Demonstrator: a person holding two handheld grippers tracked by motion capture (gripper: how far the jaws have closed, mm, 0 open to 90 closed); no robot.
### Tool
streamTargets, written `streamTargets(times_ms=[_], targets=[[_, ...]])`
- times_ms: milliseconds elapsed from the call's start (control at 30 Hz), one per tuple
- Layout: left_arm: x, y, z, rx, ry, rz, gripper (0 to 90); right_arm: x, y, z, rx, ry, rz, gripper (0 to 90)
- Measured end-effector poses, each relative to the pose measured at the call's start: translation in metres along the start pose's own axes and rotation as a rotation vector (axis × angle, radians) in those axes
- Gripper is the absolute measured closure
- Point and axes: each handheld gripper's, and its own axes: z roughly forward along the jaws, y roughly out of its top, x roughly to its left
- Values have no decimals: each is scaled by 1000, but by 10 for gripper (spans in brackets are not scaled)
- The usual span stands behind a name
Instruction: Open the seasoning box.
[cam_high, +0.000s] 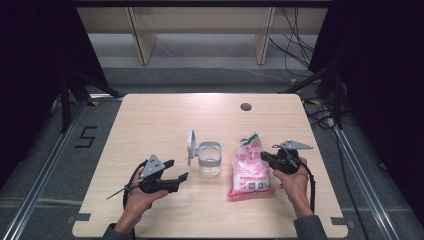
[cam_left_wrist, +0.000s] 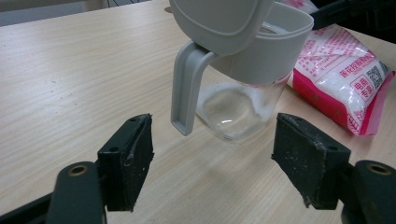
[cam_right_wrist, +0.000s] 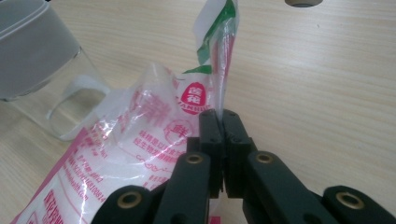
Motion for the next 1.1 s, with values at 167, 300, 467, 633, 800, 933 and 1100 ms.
streamTargets(times_ms=[167, 300, 467, 633, 800, 933, 1100], targets=[[0, 0, 0, 6, 3, 4, 280, 8, -10, -16, 15, -15, 18, 896], [0, 0, 0, 6, 4, 4, 281, 10, -18, -28, 12, -24, -16, 897], [0, 1, -1, 9, 5, 10, 281, 15, -27, -43, 16, -32, -39, 895], [-1, 1, -1, 13, 8, 16, 281, 21, -41, -57, 6, -5, -34, 878], [-2, 0, -1, 10, 2, 18, 285, 21, -45, -62, 3, -21, -24, 777], [-3, 0, 0, 9, -14, 28, 284, 20, -47, -57, 30, -59, 44, 609], [-4, -1, 0, 21, -5, 27, 284, 15, -47, -51, 33, -59, 93, 530]])
